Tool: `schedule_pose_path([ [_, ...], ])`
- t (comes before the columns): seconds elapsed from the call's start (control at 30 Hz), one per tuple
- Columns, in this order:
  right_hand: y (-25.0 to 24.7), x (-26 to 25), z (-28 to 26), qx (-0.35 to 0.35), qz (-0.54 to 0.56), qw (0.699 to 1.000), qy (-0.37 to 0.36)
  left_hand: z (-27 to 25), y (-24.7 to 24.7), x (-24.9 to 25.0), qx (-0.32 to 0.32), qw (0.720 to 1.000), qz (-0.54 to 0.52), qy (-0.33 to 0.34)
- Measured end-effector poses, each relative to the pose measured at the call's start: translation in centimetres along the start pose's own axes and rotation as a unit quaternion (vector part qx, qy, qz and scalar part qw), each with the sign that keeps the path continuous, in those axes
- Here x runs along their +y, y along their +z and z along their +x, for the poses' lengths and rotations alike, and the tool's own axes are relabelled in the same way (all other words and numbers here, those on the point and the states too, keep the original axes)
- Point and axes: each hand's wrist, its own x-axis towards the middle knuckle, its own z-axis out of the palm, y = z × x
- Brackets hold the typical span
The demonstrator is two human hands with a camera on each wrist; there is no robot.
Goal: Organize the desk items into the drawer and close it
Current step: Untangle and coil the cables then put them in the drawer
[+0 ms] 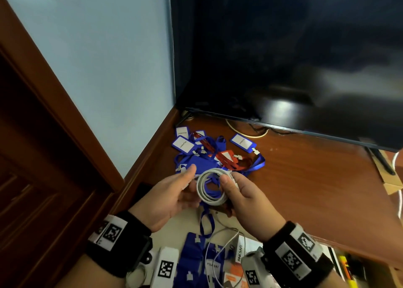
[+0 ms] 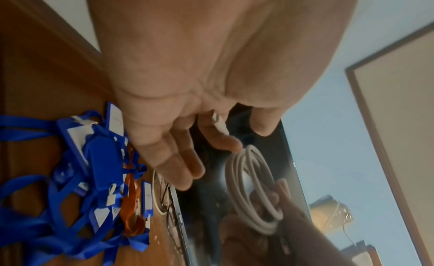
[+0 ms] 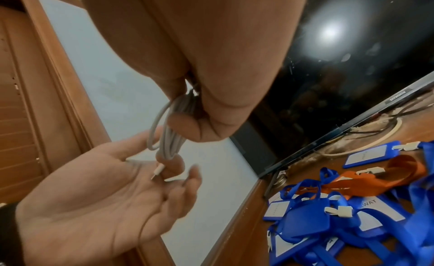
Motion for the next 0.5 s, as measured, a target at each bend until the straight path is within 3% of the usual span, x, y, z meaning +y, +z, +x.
schedule_pose_path([
  [0.2, 0.3, 0.7, 0.2, 0.033, 0.012, 0.999, 0.012, -0.1, 1.9, -0.6, 0.057, 0.988, 0.090, 0.114],
  [0.37, 0.3, 1.1, 0.0, 0.060, -0.005, 0.998, 0.007, 0.2, 3.6, -1.1, 0.135, 0.953, 0.190, 0.193],
  [0.5, 0.6, 0.6, -0.5, 0.076, -0.028, 0.997, -0.018, 0.4, 5.0, -1.0, 0.200, 0.933, 0.174, 0.243],
])
